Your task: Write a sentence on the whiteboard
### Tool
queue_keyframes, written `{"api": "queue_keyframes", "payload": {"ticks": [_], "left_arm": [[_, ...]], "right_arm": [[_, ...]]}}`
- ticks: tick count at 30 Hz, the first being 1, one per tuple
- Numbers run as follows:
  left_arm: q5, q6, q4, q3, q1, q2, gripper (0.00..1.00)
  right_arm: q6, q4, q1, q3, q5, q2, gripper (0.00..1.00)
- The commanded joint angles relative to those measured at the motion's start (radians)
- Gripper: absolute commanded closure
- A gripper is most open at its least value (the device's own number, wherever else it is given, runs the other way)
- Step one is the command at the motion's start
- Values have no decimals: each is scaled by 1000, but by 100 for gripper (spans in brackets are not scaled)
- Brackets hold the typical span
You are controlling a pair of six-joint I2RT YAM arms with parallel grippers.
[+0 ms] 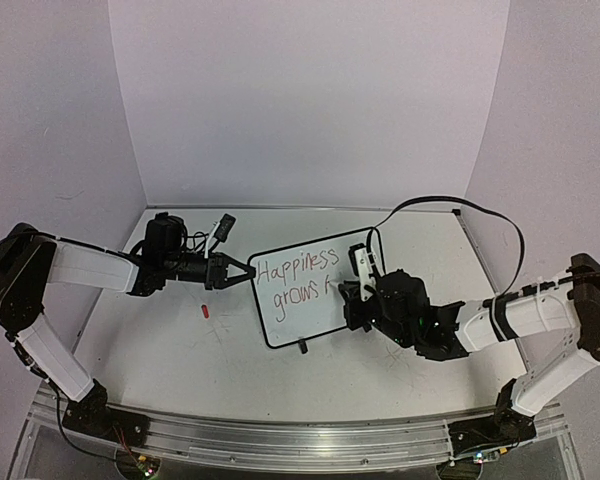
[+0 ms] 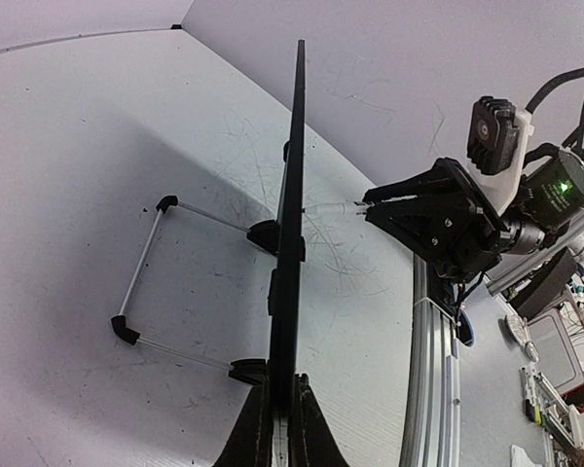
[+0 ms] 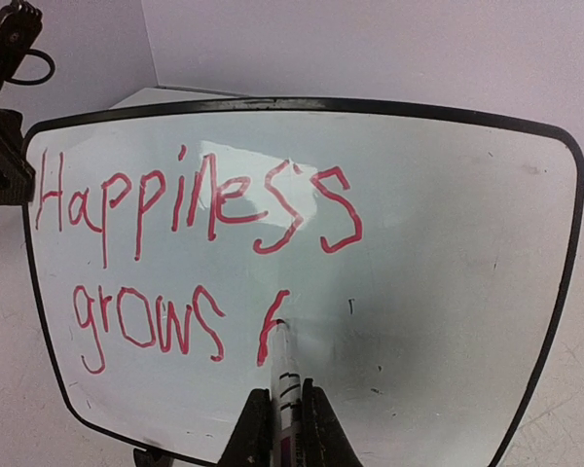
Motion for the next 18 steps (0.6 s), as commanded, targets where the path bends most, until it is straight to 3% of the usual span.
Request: {"api": "queue_keyframes", "payload": {"ticks": [1,18], "left_arm": [[-3,33,-47,25,-7,7,100],[1,32,-48,29,-7,14,100]], "right_arm": [[27,-32,-3,-15,17,-21,100],[30,-17,6,-27,9,-52,100]]}}
